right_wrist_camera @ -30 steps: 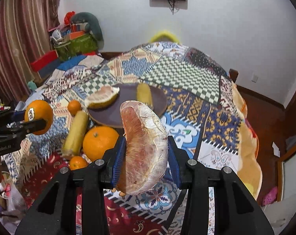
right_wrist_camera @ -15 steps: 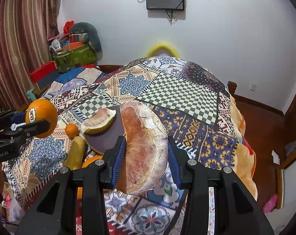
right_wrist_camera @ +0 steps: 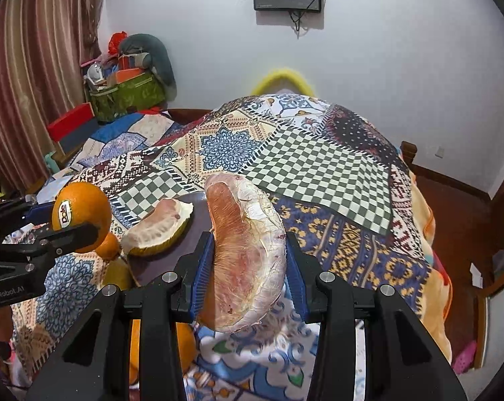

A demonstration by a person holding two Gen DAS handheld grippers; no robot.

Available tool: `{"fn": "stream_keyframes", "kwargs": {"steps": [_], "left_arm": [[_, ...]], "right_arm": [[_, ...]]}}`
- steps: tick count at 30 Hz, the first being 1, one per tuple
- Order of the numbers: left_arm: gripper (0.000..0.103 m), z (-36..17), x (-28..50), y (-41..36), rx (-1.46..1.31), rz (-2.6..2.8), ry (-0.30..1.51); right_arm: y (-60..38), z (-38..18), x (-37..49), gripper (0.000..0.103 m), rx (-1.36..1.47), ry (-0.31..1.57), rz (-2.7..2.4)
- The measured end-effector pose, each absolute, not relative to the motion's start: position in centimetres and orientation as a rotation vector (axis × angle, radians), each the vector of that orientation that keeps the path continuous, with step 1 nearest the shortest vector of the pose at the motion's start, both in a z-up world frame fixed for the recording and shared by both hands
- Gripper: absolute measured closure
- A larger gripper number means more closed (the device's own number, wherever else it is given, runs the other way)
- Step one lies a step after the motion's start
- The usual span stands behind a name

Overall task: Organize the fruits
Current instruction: 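Place the pomelo wedge on the plate with the right gripper while the left carries the orange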

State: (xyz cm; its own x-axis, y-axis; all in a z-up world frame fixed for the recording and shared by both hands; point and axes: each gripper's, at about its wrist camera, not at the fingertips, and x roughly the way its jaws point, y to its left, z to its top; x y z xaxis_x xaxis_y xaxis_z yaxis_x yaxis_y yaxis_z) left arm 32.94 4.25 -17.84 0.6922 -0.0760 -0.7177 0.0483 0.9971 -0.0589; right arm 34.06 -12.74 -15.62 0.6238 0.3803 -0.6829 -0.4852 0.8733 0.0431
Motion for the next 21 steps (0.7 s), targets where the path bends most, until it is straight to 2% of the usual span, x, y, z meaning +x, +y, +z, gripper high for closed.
{"fn": "stream_keyframes", "kwargs": {"steps": [21], "left_arm": [[0.050,-20.2,38.4,5.7,-0.062,-0.067,0.843]], "right_arm": [[-7.2,-20.2,39.5,0.065,-0.243,0.873,0.593]]}}
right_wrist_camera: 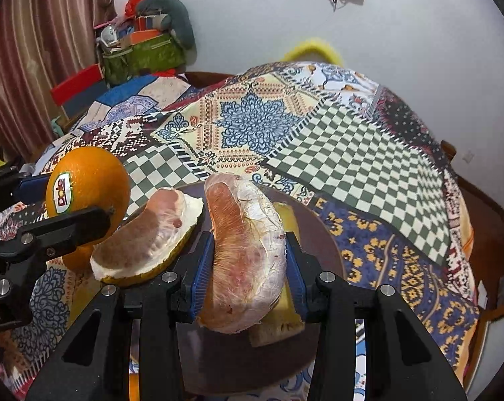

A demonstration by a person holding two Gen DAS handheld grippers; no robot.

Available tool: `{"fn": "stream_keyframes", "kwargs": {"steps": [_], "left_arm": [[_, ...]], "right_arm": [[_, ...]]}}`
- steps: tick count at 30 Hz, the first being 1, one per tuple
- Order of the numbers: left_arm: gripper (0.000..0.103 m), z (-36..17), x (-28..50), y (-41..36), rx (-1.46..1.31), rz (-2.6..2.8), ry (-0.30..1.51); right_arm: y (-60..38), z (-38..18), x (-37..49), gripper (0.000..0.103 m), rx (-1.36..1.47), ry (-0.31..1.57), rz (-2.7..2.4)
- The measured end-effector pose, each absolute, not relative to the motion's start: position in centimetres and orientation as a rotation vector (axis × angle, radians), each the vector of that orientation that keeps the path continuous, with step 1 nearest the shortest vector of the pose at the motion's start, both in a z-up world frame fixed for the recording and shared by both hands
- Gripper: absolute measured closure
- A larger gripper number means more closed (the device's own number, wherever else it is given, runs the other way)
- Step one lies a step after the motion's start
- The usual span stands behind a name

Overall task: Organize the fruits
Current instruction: 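Place the pomelo wedge on the plate with the right gripper while the left carries the orange, then lower the Dole orange onto the dark plate with the left gripper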

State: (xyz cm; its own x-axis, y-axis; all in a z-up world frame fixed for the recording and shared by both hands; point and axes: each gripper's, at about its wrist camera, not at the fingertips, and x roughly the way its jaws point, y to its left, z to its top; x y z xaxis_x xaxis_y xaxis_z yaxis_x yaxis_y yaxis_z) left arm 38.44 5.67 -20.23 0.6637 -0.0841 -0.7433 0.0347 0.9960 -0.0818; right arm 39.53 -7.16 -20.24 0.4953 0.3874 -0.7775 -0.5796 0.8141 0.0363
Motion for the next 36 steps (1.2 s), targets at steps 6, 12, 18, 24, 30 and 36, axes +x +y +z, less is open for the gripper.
{"fn": "stream_keyframes", "kwargs": {"steps": [6,12,18,24,30,36], "left_arm": [[0.050,-20.8,39.2,5.9,-0.079,-0.076,0.862],[0.050,-20.9,39.4,5.0,-0.067,-0.098,0.875],[0.050,-21.0,39.9,3.3,-0.053,-0.126,0.892],[0.050,-21.9,41.2,1.7,-0.058,-0.174,0.938],[0.050,-23.1,42.0,0.0,-0.011,-0.157,0.941],[0.049,-23.5,42.5,0.3,-0.042,-0.159,0.955]], "right_arm": [[-7.3,-19.7,39.5,0.062,-0.240,0.855,0.591],[-8.5,-18.4,38.7,0.062,-0.238,0.817,0.572],[-10.9,-17.5,38.0,0.062,-0.195,0.798,0.548],[-13.1,-16.6,37.4,0.061,-0.189,0.761,0.514],[-14.4,-17.0,37.7,0.060,-0.177,0.759,0.493],[-14.8,-17.4,37.6,0.060,-0.158,0.770,0.499]]}}
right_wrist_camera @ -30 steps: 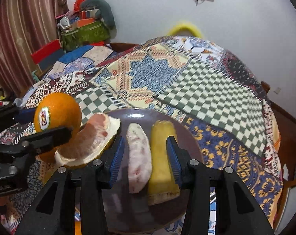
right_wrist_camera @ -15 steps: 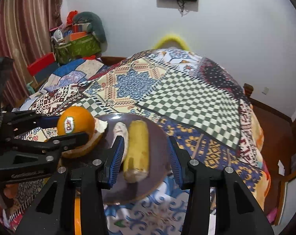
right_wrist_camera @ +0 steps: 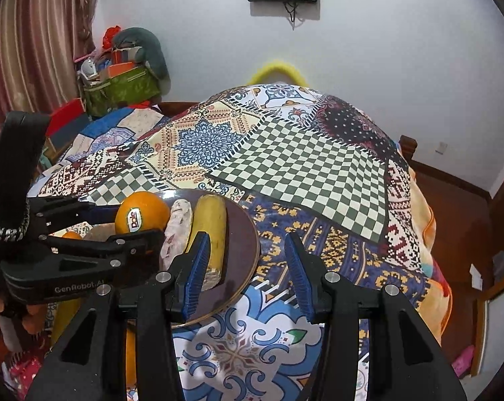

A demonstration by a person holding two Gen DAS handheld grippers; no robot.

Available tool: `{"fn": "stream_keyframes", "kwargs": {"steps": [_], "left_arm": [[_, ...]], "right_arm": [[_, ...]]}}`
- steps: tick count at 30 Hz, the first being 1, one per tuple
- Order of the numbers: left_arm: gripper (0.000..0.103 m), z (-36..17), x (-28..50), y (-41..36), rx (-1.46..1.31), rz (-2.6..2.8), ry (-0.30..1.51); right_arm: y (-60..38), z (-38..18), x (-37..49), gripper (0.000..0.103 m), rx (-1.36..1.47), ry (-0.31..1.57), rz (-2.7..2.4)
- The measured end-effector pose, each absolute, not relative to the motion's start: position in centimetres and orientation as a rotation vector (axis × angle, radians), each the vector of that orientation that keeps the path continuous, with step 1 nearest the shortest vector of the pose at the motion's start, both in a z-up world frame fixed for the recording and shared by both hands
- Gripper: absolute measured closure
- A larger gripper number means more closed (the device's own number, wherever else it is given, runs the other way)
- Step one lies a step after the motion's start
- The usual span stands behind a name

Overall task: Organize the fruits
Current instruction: 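Lower the Dole orange onto the dark plate with the left gripper, then move the right gripper to the large orange while the left moves to the yellow cylinder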

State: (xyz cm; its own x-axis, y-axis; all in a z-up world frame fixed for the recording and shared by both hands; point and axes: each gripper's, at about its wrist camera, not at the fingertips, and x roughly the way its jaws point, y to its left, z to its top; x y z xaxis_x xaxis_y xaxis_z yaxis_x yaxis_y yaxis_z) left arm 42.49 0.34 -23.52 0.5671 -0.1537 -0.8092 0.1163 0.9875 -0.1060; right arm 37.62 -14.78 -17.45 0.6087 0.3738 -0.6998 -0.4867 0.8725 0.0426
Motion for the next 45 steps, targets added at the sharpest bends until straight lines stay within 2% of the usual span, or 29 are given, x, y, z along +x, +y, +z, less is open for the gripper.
{"fn": "stream_keyframes", "kwargs": {"steps": [7,9,23,28,36,45], "left_arm": [[0.049,-21.7,41.3,0.0,-0.017,-0.139,0.921],[0.049,-20.7,40.6,0.2,-0.015,-0.139,0.898],[0.049,-13.1,33.5,1.6,0.003,-0.096,0.774],[0.047,-11.0,30.2,2.0,0.005,-0.083,0.734],[0.046,-10.9,26.5,2.6,-0.003,-0.067,0.734],[0.046,-14.2,24.3,3.7,-0.036,-0.048,0.802]], "right_arm": [[-14.5,-17.1,36.5,0.060,-0.162,0.772,0.509],[-14.6,-17.0,36.1,0.055,-0.157,0.771,0.512],[-15.4,-11.9,30.8,0.053,-0.141,0.685,0.505],[-15.7,-10.4,28.6,0.046,-0.133,0.647,0.496],[-15.3,-10.7,26.0,0.046,-0.131,0.658,0.500],[-14.0,-14.4,24.3,0.046,-0.122,0.761,0.525]]}}
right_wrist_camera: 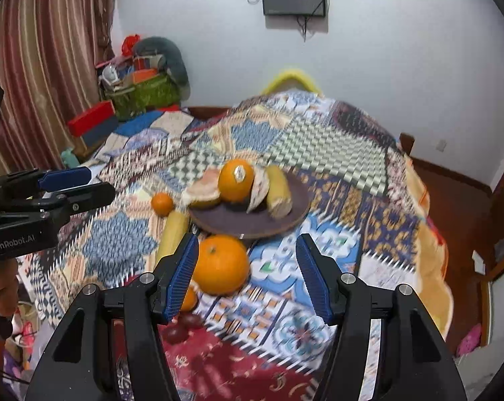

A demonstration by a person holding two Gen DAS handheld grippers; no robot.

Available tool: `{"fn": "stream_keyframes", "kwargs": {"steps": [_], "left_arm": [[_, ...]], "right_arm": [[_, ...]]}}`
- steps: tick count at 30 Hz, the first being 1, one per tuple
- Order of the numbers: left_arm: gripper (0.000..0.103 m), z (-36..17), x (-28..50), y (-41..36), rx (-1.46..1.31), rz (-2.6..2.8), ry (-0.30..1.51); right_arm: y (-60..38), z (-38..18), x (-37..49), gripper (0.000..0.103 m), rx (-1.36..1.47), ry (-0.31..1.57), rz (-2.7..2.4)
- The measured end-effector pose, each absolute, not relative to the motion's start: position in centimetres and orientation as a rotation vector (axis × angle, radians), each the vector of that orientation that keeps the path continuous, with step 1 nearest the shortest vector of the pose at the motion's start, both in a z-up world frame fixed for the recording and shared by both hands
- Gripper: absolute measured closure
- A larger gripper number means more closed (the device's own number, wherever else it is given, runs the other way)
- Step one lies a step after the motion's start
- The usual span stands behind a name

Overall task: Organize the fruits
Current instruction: 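Move the right gripper to the large orange while the left moves to the yellow cylinder, then grasp the large orange with the right gripper while the left grasps the yellow cylinder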

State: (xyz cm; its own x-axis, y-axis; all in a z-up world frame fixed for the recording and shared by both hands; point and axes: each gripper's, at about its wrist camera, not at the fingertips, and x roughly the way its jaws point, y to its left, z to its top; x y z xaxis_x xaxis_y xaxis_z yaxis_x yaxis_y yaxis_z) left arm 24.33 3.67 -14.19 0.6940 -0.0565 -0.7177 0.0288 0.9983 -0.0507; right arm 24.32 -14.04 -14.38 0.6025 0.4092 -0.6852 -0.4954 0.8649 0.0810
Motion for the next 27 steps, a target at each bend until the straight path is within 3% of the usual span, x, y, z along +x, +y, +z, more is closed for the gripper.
{"fn": "stream_keyframes", "kwargs": {"steps": [17,27], "left_arm": [[0.046,-20.0,25.1,6.5,-0.059,0.013,0.933],[0.046,-20.4,26.7,6.8,-0.060,0.003,0.943]], "right_arm": [[-10.4,-20.9,26.3,0.046,-0.107,0.939,0.564],[-9.4,-22.3,27.8,0.035,-0.092,0.968,0.587]]}}
